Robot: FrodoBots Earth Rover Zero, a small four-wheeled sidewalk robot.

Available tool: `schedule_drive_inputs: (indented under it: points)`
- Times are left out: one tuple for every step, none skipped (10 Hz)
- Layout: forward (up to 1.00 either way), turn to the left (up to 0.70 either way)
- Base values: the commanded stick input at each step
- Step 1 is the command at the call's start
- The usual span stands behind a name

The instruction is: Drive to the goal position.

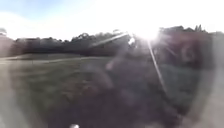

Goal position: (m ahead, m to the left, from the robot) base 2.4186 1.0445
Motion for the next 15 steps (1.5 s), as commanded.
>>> schedule_drive_inputs:
  points:
    - [0.85, -0.02]
    - [0.85, 0.0]
    - [0.85, 0.0]
    - [0.85, -0.34]
    - [0.85, -0.34]
    - [0.85, -0.34]
    - [0.85, -0.34]
    - [0.85, -0.34]
    - [0.85, 0.0]
    - [0.85, 0.0]
    - [0.85, 0.0]
    - [0.85, 0.0]
    - [0.85, -0.07]
    - [0.85, -0.21]
    - [0.85, -0.3]
